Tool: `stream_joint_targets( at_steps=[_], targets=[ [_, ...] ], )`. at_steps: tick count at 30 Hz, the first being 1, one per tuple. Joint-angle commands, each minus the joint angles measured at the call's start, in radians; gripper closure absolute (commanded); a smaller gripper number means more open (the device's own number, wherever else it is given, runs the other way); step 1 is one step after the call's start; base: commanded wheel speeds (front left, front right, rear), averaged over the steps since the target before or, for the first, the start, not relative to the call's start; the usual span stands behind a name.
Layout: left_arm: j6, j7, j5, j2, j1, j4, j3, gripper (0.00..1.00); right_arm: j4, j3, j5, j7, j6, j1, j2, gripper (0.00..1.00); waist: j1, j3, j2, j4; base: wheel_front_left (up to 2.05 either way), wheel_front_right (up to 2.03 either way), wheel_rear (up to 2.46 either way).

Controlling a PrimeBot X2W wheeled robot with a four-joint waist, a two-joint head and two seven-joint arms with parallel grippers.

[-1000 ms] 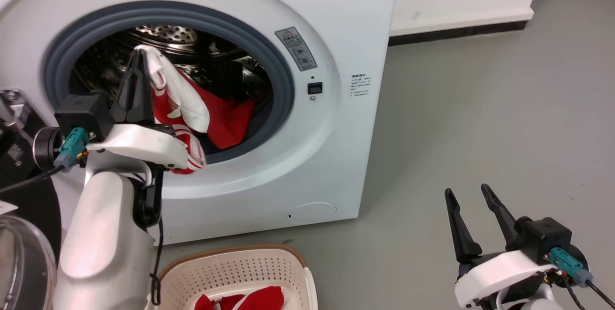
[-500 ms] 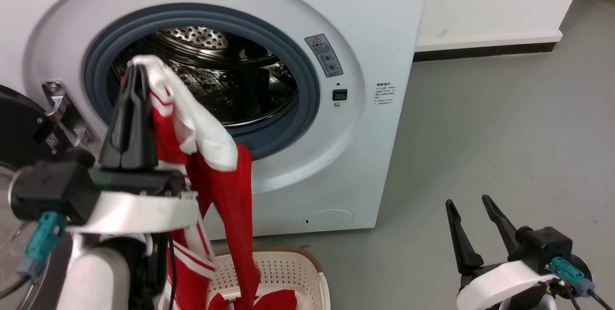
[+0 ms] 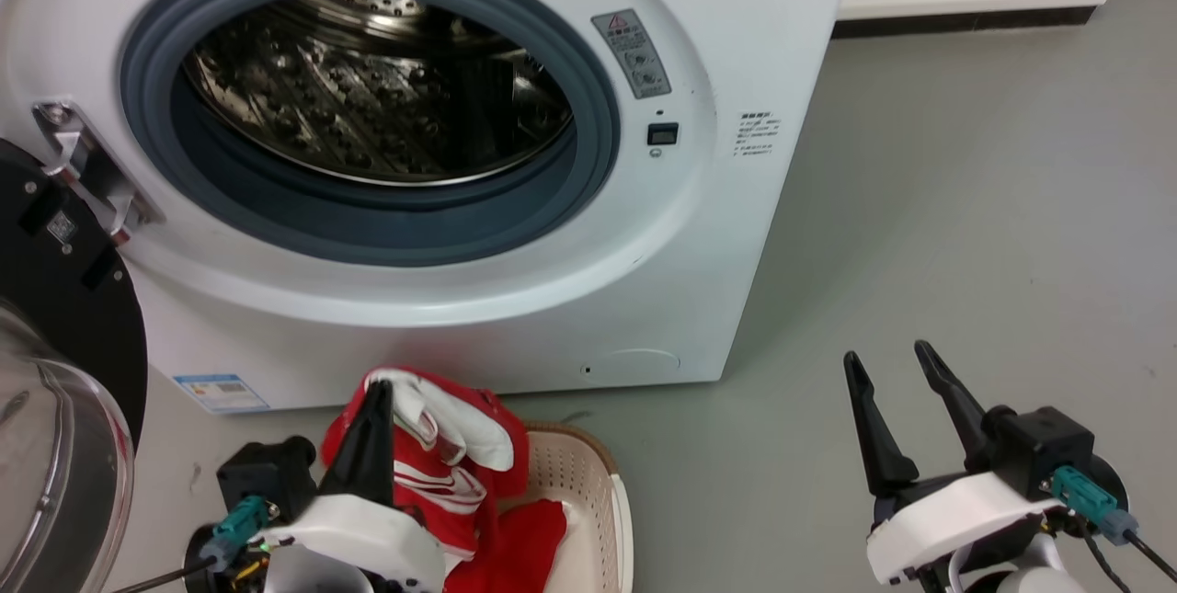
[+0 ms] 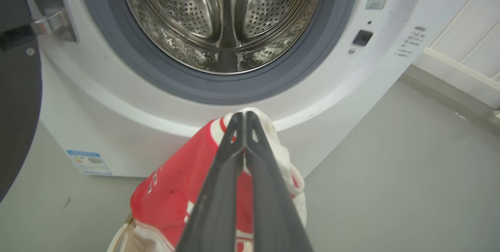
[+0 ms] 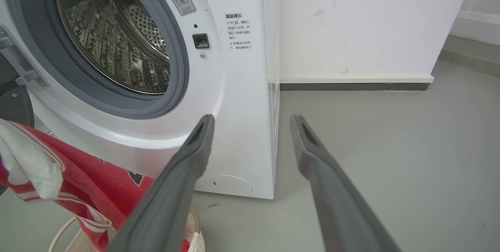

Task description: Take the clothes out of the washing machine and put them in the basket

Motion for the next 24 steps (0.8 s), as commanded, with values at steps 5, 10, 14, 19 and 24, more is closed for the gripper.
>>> stream_joint_targets(
  at_steps=[5,10,14,19,24],
  targets=[
    [-0.025,-0.059,-0.024,-0.008,-0.051,0.195,0.004,1.0,0.008,0.015,0.002,-0.018,0.0,-0.051,0.0,0.0,0.0,0.066,-0.0001,0.008,0.0,0.0,0.0],
    [-0.048,-0.084,-0.02,-0.014,-0.094,0.354,-0.022,1.0,0.016,0.027,0.008,-0.03,0.0,-0.077,0.0,0.0,0.0,0.108,-0.0001,0.0,0.0,0.0,0.0],
    [-0.067,-0.092,-0.028,-0.026,-0.129,0.499,-0.05,1.0,0.018,0.037,0.015,-0.038,0.0,-0.103,0.0,0.0,0.0,0.159,-0.0001,-0.018,0.0,0.0,0.0],
    [-0.078,-0.118,-0.045,-0.038,-0.219,0.691,-0.056,1.0,0.017,0.042,0.02,-0.045,0.0,-0.141,0.001,0.0,0.0,0.256,-0.0001,-0.034,0.0,0.0,0.0],
    [-0.089,-0.151,-0.044,-0.031,-0.363,0.875,-0.052,1.0,0.009,0.053,0.015,-0.054,0.0,-0.189,0.001,0.0,0.0,0.376,-0.0001,-0.057,0.0,0.0,0.0]
  ],
)
